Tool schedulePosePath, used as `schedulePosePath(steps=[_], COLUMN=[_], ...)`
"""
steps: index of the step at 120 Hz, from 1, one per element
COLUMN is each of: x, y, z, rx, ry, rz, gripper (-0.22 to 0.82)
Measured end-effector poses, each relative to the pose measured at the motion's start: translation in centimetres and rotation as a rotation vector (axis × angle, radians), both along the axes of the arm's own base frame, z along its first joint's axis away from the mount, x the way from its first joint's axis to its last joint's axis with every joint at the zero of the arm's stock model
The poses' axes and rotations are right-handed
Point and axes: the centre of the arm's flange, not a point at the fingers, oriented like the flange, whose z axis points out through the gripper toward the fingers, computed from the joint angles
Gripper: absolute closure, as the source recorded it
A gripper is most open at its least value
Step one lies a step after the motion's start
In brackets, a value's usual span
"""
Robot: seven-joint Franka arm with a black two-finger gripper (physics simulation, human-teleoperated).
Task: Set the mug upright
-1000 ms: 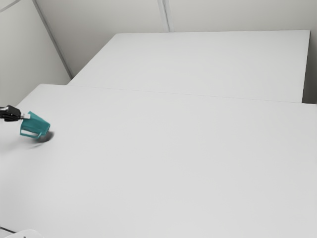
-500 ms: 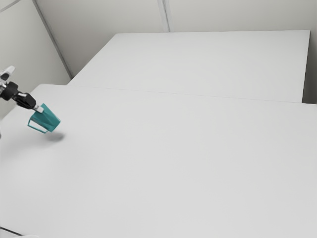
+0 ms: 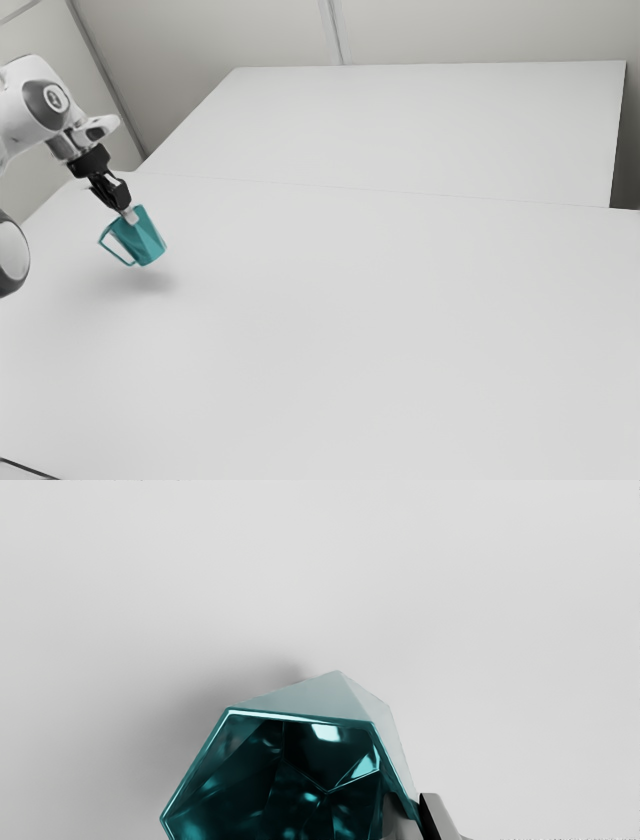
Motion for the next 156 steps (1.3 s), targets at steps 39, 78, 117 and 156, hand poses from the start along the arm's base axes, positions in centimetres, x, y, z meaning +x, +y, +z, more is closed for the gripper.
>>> schedulePosePath(steps=[39, 78, 117, 156], x=[-2.6, -3.8, -5.6, -6.2], y=[-6.7, -15.0, -19.5, -23.7], z=[1.3, 1.6, 0.1, -2.9], rx=[0.088, 0.175, 0.271, 0.355], ry=[0.018, 0.015, 0.037, 0.018], rz=[-0.021, -0.079, -0.071, -0.053], gripper=[0.79, 0.79, 0.79, 0.79])
